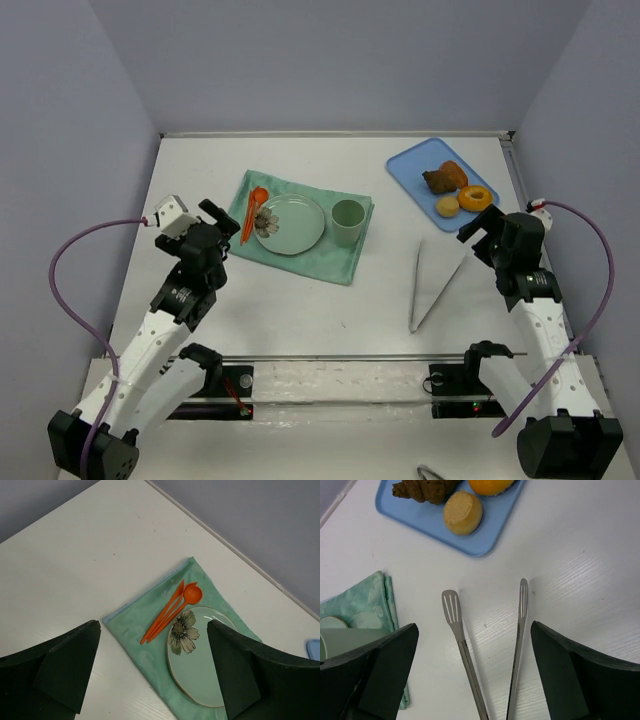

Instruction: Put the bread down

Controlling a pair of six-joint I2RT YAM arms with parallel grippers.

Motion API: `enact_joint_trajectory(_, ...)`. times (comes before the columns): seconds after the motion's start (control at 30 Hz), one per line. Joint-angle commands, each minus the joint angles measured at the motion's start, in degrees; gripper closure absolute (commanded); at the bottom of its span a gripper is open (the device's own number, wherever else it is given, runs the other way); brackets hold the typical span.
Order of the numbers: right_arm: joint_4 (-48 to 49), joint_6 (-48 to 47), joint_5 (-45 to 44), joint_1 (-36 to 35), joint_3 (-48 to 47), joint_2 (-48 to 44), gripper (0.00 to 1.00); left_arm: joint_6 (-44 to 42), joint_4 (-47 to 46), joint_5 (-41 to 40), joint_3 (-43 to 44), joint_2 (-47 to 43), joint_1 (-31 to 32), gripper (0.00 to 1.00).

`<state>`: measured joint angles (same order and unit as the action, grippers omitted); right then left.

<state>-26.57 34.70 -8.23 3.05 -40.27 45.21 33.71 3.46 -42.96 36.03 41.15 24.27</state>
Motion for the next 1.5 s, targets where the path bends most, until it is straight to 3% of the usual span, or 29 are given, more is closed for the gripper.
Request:
enact_joint_trajectory(0.0, -0.06, -2.88, 0.13, 0.29, -1.57, 0.14, 0.00, 0.83, -4.77, 2.53, 1.67, 1.66, -0.63, 0.01)
enact_joint_trajectory(0.17, -2.25, -5.25, 6.73, 0.29, -0.94, 1.36, 0.00, 0.48, -6.89, 1.30, 0.27, 1.75, -0.80, 0.01)
enact_joint_trajectory(0.27, -10.15, -4.29, 3.23, -2.07, -4.11, 5.06, 0.00, -0.23, -8.82, 1.56, -0.96, 1.83, -0.98, 0.01)
enact_joint_trajectory(0.33, -13.05, -2.71, 1.21, -5.23, -4.55, 5.76, 0.00, -2.15, -12.23, 3.05, -2.18, 1.83, -0.98, 0.01)
enact_joint_trajectory(0.43, -18.42, 5.34, -4.32, -17.18, -4.99, 8.83, 0.00, -3.04, -12.87, 4.90, -2.54, 2.10, -1.07, 0.01)
enact_joint_trajectory(0.77, -27.84, 16.36, -6.28, -32.13, -4.46, 21.40, 0.00, -2.78, -13.48, 3.94, -4.13, 1.13, -1.51, 0.01)
enact_joint_trajectory(1.03, -14.06, 15.14, -7.75, -32.67, -2.44, 30.18, 0.00, -2.69, -13.05, 3.85, -4.39, -0.01, -1.68, 0.01)
enact_joint_trajectory(1.2, -10.27, 13.91, -7.51, -29.25, -5.08, 42.67, 0.00, -2.86, -12.61, 3.23, -4.83, -1.33, -1.77, 0.01)
enact_joint_trajectory(1.47, -2.88, 12.94, -2.32, -24.06, -1.74, 44.44, 0.07, -2.78, -13.31, 2.62, -5.62, -2.83, -2.12, 0.01)
